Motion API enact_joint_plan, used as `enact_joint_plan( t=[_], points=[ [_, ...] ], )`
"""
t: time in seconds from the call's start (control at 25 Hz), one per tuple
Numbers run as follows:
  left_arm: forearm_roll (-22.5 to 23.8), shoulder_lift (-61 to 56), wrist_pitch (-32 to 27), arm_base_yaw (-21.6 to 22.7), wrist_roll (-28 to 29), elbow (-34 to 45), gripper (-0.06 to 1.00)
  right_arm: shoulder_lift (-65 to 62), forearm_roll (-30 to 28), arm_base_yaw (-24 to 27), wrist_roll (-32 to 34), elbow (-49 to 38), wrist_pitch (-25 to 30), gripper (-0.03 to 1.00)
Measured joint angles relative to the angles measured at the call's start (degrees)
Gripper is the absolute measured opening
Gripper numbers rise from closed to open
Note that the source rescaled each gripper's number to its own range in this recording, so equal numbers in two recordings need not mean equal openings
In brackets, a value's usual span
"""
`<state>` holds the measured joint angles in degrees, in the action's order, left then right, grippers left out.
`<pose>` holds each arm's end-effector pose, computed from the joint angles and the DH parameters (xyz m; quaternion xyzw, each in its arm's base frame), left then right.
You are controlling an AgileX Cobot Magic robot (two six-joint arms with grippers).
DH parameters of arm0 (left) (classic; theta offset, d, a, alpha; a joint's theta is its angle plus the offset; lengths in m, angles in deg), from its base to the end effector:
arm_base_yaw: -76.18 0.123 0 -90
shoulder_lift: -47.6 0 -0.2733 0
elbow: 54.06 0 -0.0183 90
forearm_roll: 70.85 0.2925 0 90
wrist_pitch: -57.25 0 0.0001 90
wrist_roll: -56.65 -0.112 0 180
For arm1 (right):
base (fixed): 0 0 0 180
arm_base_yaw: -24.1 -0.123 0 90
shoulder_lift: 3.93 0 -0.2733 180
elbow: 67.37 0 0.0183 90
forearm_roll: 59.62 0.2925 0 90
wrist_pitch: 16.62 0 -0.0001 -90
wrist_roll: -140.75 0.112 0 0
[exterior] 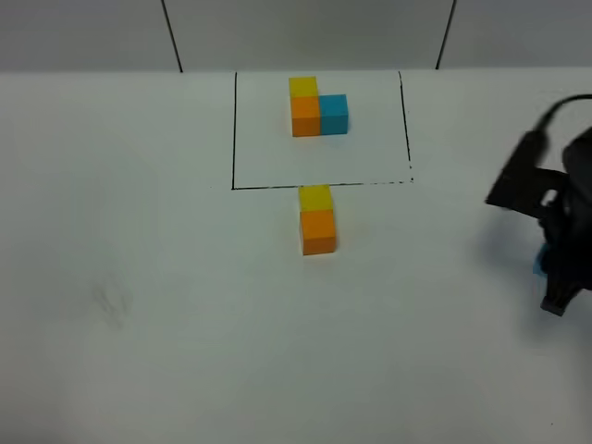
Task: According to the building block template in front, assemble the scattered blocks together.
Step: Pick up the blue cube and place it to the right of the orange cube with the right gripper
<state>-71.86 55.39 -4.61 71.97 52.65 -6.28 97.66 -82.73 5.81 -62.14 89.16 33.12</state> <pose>0.0592 -0.0061 0.2888 0.0617 0.8523 -0.0098 0.5193 0.3133 0.0682 0.1318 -0.4588 0.8732 -0.1602 0.0380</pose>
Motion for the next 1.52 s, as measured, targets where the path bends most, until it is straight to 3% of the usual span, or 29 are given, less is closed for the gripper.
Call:
enact_joint_plan(
  t=[0.12, 0.24, 0.6, 0.84, 1.04, 1.52],
  points=[
    [0.00, 0.00, 0.00, 0.00, 0.00, 0.00, 0.60, 2.71, -0.15, -6.06, -11.96, 5.44, 0.47, 0.00],
    [0.00, 0.00, 0.00, 0.00, 0.00, 0.00, 0.60, 7.80, 1.32, -8.99, -21.00, 11.22, 1.19, 0.00],
    [0.00, 0.00, 0.00, 0.00, 0.00, 0.00, 0.60, 22.48, 13.66, -11.07, -37.52, 29.81, 7.36, 0.00],
    [0.00, 0.00, 0.00, 0.00, 0.05, 0.00, 0.60, 28.09, 17.90, -11.12, -39.02, 35.76, 5.21, 0.00],
    [0.00, 0.00, 0.00, 0.00, 0.05, 0.00, 0.60, 31.29, 18.55, -11.12, -35.95, 36.01, 3.10, 0.00],
    [0.00, 0.00, 0.00, 0.00, 0.05, 0.00, 0.60, 31.75, 23.11, -11.12, -35.59, 36.13, -0.48, 0.00]
  ],
)
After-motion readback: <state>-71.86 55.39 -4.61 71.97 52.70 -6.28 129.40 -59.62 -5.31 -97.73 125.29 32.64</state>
